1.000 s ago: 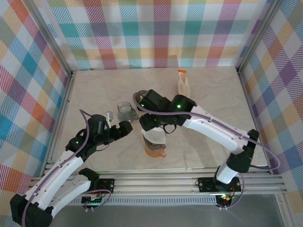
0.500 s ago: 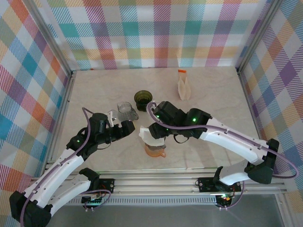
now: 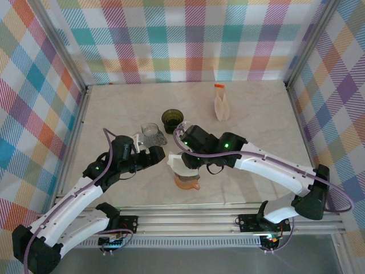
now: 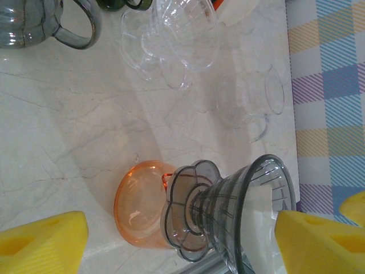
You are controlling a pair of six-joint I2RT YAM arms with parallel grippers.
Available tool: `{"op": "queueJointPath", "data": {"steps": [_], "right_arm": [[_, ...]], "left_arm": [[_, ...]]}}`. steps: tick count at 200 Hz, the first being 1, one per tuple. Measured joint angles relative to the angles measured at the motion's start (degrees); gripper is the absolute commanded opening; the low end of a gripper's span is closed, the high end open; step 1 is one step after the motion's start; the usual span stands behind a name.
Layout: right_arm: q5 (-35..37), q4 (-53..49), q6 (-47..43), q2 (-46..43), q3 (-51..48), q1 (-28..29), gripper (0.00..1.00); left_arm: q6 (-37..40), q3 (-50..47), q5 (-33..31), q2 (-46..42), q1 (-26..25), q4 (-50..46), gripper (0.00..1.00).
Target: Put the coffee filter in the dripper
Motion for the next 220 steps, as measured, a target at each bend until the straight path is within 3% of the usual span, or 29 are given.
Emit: {"op": "queueJointPath", "data": {"steps": [27, 114, 180, 220], "right_arm": [[0.28, -0.07, 0.13, 1.14, 0.0, 0.0, 0.0], [6.88, -5.7, 4.9, 5.4, 2.03, 0.07, 0.0], [10.05, -6.05, 6.58, 7.67, 2.03, 1.29, 0.0], [10.8, -6.03, 6.95, 7.76, 2.01, 1.44, 0.0]], "left_arm": [[0.0, 0.0, 0.0, 0.13, -0.28, -0.02, 0.86], [0.02, 0.11, 0.02, 0.2, -1.92, 1.14, 0.88], [0.24, 0.09, -0.46, 1.9, -6.32, 4.07, 0.84], [0.44, 0.09, -1.77, 3.48, -8.48, 5.25, 0.66]]}}
